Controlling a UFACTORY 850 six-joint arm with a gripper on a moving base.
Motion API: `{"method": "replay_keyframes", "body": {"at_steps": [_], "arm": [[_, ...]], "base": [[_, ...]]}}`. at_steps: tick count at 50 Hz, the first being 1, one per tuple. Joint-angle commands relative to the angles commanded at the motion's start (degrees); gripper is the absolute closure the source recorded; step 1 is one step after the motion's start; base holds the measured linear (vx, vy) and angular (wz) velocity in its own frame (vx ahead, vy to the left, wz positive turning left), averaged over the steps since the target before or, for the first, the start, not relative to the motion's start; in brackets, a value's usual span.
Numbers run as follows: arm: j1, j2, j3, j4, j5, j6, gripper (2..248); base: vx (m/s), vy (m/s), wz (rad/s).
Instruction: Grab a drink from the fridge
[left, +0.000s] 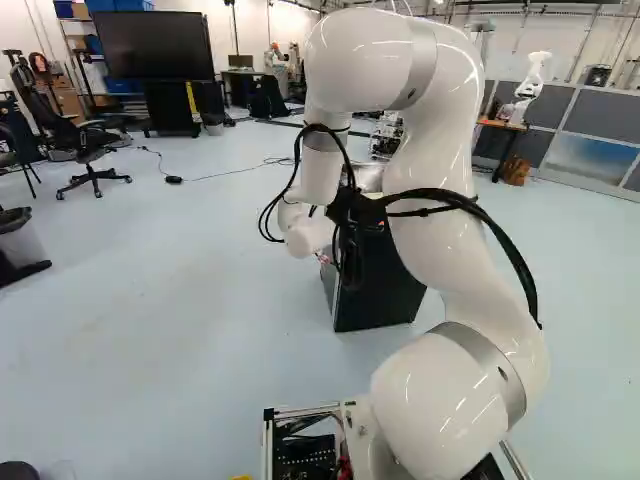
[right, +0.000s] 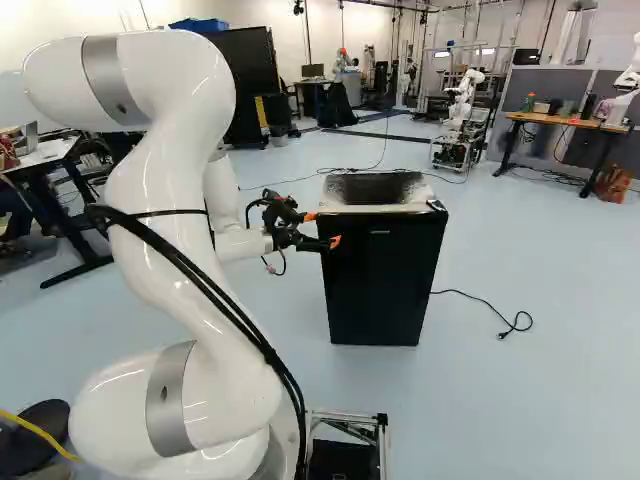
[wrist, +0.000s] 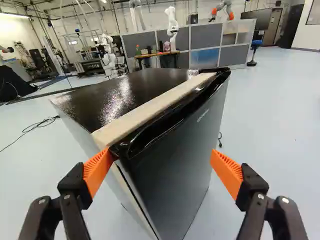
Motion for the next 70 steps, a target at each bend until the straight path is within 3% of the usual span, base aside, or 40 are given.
{"method": "replay_keyframes", "body": {"at_steps": [70], "arm": [[-7.7, 9.2, 15.3, 0.0, 0.0, 0.0, 3]], "base": [[0.0, -0.001, -0.001]]}}
